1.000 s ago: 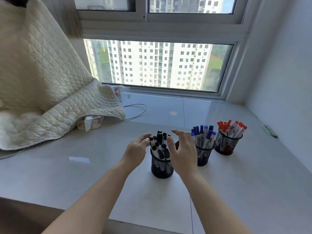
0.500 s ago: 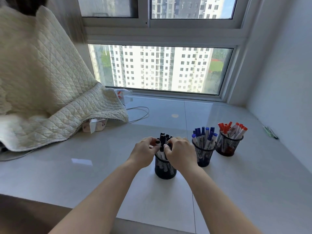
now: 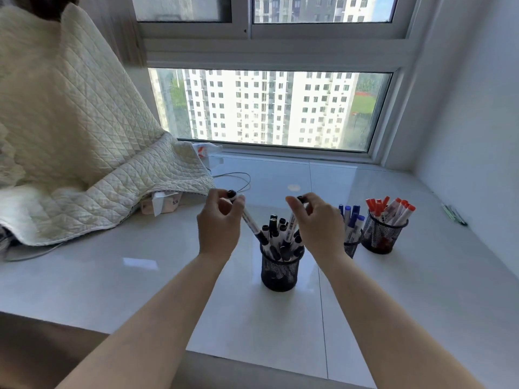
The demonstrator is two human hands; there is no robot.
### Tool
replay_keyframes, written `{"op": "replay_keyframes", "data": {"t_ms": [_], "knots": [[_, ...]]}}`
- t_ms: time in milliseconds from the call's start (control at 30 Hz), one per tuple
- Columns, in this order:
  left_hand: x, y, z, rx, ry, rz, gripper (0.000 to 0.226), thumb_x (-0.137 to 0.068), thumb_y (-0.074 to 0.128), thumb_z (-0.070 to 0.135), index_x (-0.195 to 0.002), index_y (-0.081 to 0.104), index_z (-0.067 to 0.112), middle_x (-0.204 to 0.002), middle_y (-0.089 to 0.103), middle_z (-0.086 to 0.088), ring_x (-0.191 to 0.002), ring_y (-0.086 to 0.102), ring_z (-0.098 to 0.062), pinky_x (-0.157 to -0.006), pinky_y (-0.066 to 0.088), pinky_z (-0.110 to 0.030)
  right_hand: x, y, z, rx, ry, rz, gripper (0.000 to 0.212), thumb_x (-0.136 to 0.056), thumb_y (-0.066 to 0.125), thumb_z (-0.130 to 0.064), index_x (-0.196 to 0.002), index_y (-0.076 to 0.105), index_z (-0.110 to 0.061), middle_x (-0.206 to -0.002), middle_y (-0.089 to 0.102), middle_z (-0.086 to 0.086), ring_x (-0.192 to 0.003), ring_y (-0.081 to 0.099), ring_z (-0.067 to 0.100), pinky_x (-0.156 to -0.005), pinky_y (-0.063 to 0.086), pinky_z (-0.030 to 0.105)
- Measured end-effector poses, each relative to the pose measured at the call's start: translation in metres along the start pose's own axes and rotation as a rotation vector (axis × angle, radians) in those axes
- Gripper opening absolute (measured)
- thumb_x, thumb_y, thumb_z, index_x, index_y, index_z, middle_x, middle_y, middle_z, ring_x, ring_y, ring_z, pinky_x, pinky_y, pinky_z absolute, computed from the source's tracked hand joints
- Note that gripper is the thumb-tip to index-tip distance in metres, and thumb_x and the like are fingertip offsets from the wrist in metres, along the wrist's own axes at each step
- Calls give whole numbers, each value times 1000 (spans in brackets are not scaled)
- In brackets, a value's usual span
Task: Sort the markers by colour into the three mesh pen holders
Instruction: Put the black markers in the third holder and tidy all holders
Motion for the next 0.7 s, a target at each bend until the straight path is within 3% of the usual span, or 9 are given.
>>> {"op": "replay_keyframes", "data": {"t_ms": [100,233,300,400,500,567,700], "knots": [[-6,-7,3,107,-60,118,17,-84,59,29,-72,47,30,-59,50,11,-50,47,1,-51,37,-11,-6,-6,-1,-182,26,32,36,-88,50,-49,-86,62,-15,-54,50,-12,-44,43,1,-43,29,18],[-16,-15,-2,225,-287,236,15,-84,50,26,-70,48,20,-57,50,5,-53,45,-12,-62,36,-30,-13,-18,0,-317,119,144,31,-90,51,-44,-76,57,-17,-55,52,-7,-47,46,5,-46,36,17],[-19,-18,-6,324,-435,287,14,-85,45,25,-73,47,19,-56,51,5,-52,46,-10,-59,35,-30,-16,-24,5,-497,281,188,28,-91,52,-35,-72,56,-15,-54,54,-3,-44,49,9,-46,42,20],[-18,-18,-13,544,-690,280,14,-85,44,26,-92,52,16,-66,57,5,-54,53,-5,-53,36,-22,-16,-28,12,-932,602,194,19,-93,51,-22,-79,57,-10,-57,60,2,-43,57,10,-44,50,21],[-12,-13,-19,725,-818,207,5,-85,47,22,-84,50,18,-65,60,6,-54,57,-2,-53,39,-20,-11,-27,18,-1293,824,93,14,-93,48,-14,-83,55,-7,-64,63,5,-49,64,11,-48,54,22],[-6,-11,-22,758,-818,143,6,-86,48,18,-80,49,18,-66,61,4,-55,59,-2,-53,41,-19,-8,-23,23,-1434,884,-64,13,-95,46,-15,-87,53,-8,-68,66,5,-50,64,10,-51,55,23],[1,-7,-26,721,-735,-64,9,-90,52,13,-95,49,20,-75,64,2,-69,63,-7,-62,45,-24,-5,-19,30,-1312,817,-324,6,-93,48,-13,-91,53,-15,-77,72,0,-60,63,6,-57,51,22]]}}
Point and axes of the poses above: each hand's wrist, its own x-axis away from the middle knuckle, its own y-axis out of the palm, z = x × y, the point moved 1 cm from there along -x, towards the middle knuckle
